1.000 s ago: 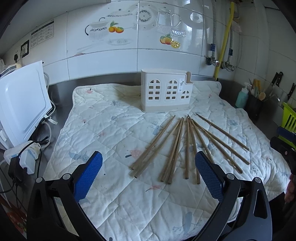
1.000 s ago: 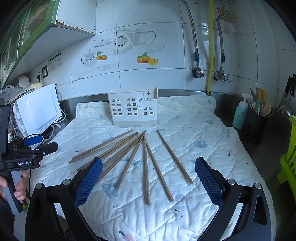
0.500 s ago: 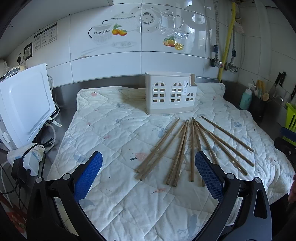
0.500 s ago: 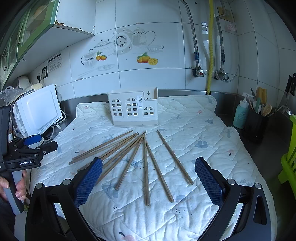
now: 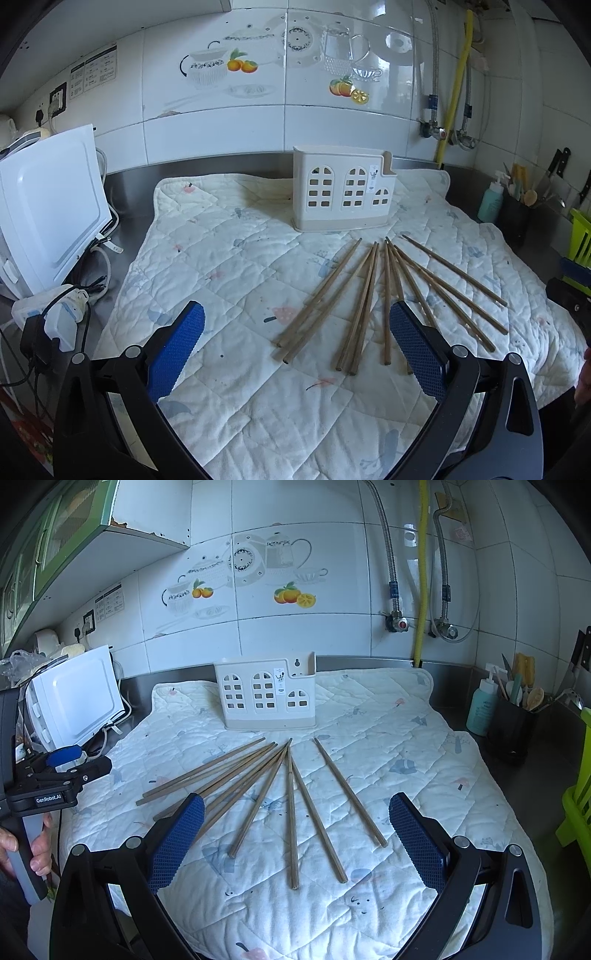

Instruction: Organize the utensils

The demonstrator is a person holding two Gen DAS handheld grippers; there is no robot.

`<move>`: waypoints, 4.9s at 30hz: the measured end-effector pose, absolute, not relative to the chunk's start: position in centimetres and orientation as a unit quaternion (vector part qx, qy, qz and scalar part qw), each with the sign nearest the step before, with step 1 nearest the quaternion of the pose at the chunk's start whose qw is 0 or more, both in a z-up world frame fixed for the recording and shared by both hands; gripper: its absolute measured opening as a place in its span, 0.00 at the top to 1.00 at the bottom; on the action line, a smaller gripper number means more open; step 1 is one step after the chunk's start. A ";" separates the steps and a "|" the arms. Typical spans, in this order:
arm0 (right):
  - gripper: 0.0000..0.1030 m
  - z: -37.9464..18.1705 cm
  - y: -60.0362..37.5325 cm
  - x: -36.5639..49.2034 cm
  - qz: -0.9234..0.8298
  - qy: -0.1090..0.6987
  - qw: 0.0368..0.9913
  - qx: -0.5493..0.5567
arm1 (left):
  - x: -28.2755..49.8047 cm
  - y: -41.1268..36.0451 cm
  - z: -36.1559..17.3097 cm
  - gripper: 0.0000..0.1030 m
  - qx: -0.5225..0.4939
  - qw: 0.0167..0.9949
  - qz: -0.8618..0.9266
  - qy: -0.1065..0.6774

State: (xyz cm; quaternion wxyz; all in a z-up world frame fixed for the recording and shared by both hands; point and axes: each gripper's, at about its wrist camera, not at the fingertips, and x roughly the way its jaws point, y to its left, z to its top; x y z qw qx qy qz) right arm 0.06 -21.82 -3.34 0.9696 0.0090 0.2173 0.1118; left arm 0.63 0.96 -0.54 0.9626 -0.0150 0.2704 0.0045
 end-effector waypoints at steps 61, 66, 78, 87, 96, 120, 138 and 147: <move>0.75 -11.6 -27.5 11.2 0.100 0.362 0.927 -0.003 | 11.3 2.8 -9.0 0.83 0.008 0.893 -0.153 0.423; 0.80 -12.5 -27.1 11.1 0.102 0.363 0.926 -0.012 | 11.2 2.5 -9.1 0.83 0.012 0.897 -0.142 0.419; 0.94 -10.8 -26.9 9.3 0.106 0.331 0.937 -0.017 | 10.6 2.0 -8.9 0.90 0.009 0.902 -0.128 0.413; 0.94 -8.0 -26.2 7.5 0.115 0.296 0.948 -0.011 | 10.3 1.0 -9.0 0.93 0.029 0.898 -0.135 0.419; 0.94 -7.1 -25.6 7.4 0.120 0.287 0.950 -0.007 | 10.4 1.1 -8.7 0.94 0.014 0.899 -0.126 0.419; 0.94 6.5 -25.3 11.2 0.181 0.216 0.959 -0.037 | 10.8 2.0 1.5 0.95 -0.034 0.945 -0.116 0.303; 0.94 14.2 -19.4 25.0 0.191 0.244 0.949 -0.059 | 13.8 2.0 7.8 0.95 -0.029 0.957 -0.123 0.260; 0.87 11.5 -19.0 28.6 0.190 0.280 0.940 -0.036 | 15.0 2.4 13.1 0.95 -0.024 0.970 -0.120 0.210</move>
